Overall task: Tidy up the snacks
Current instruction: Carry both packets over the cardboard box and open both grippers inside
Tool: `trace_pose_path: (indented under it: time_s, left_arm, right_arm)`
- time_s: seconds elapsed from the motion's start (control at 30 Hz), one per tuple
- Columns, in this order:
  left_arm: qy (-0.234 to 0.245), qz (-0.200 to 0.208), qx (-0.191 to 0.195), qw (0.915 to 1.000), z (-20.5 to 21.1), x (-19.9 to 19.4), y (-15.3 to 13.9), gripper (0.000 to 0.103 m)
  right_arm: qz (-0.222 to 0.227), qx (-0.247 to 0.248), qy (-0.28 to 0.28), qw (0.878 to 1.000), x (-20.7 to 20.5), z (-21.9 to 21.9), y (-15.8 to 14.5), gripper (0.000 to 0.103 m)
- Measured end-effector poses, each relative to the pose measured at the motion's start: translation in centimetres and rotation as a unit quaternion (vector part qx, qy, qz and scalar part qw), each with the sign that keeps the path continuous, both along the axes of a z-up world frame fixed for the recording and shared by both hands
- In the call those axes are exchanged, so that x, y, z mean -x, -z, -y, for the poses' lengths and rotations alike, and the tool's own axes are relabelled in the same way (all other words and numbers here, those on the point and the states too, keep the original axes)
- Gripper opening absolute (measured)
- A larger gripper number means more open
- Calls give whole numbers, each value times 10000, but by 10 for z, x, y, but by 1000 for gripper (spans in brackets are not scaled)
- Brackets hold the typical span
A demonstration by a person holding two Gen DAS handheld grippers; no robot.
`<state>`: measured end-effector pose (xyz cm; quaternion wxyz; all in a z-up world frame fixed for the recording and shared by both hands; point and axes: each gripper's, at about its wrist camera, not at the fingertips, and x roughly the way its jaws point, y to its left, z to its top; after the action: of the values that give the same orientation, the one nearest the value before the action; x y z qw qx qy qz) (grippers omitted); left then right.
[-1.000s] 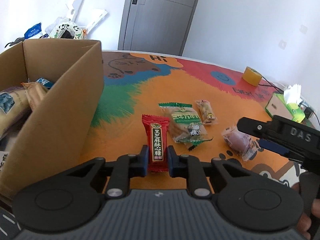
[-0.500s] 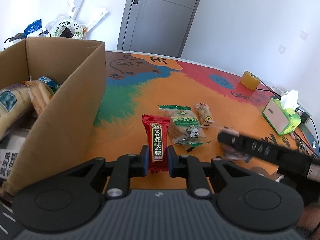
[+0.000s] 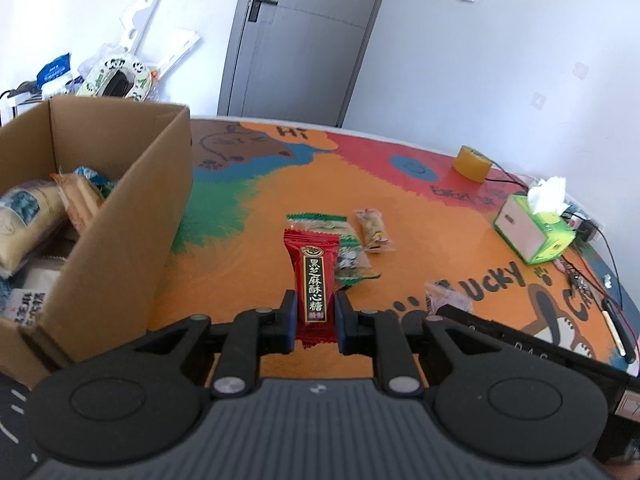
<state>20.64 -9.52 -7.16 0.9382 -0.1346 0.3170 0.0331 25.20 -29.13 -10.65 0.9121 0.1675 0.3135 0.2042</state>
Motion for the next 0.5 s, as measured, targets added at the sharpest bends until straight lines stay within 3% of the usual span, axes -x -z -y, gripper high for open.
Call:
trace_pose_path:
  time_s: [0.5]
  left_arm:
    - [-66, 496, -27, 9987, -11, 37, -36, 18]
  right_arm:
    - [483, -319, -179, 9982, 30, -10, -42, 33]
